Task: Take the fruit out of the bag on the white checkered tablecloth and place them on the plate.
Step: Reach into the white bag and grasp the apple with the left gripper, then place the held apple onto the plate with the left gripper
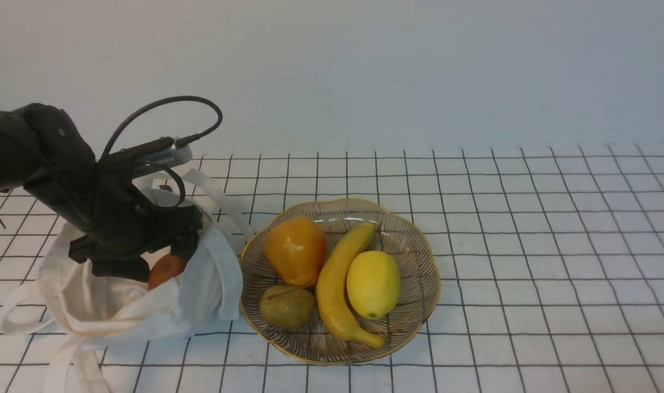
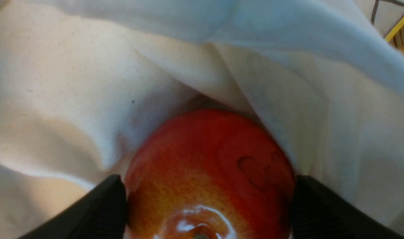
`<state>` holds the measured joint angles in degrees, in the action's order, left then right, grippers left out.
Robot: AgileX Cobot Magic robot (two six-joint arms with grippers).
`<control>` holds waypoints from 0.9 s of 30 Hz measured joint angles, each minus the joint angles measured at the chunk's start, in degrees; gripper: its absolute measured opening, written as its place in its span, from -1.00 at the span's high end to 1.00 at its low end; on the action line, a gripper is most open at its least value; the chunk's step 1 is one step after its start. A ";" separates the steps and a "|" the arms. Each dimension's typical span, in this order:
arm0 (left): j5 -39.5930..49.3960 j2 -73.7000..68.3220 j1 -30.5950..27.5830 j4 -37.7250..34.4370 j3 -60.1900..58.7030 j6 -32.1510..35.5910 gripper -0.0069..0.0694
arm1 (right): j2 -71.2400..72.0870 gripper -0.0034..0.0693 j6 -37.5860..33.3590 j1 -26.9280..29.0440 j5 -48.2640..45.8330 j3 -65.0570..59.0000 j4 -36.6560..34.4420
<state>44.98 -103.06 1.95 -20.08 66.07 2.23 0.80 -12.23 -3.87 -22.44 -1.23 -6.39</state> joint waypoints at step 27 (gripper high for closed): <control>7.09 14.26 0.00 14.09 3.96 -0.68 -0.60 | 0.00 0.94 0.00 0.00 0.00 0.00 0.00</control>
<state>52.06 -88.80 1.95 -5.99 70.03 1.55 0.80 -12.23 -3.87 -22.44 -1.23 -6.39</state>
